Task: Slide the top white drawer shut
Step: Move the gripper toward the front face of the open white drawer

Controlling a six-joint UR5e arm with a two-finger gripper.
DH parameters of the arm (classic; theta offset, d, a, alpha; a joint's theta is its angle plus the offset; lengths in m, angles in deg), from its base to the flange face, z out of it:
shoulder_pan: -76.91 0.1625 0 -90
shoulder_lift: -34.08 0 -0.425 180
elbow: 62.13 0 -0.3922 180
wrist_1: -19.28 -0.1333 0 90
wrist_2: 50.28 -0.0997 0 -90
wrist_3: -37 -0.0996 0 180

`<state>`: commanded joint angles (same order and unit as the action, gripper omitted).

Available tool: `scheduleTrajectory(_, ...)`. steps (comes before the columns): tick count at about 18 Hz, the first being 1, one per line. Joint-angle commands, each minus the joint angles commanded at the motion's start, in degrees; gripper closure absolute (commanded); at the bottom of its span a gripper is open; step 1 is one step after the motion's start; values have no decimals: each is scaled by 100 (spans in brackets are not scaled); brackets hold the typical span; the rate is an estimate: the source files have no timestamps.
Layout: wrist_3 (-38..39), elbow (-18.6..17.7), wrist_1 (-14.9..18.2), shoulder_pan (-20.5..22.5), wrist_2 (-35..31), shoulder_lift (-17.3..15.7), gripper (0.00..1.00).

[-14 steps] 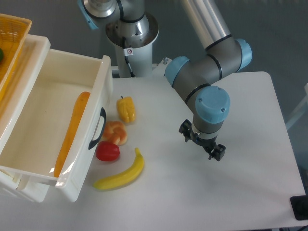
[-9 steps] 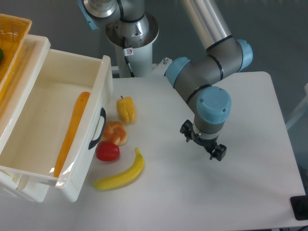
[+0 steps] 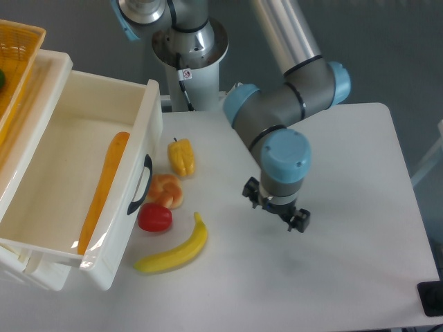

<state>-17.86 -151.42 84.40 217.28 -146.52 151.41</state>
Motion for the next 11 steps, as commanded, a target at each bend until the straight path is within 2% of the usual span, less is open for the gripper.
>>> scheduleTrajectory(5,1625,26,-53,-308,43,-9,0)
scheduleTrajectory(7,1995,87,-62,-334,114,-96,7)
scheduleTrajectory(9,2478,123,-79,-326,271,-106,23)
scheduleTrajectory(10,2724,114,-79,-317,368,-132,46)
scheduleTrajectory(11,2839,97,-79,-317,421,-176,62)
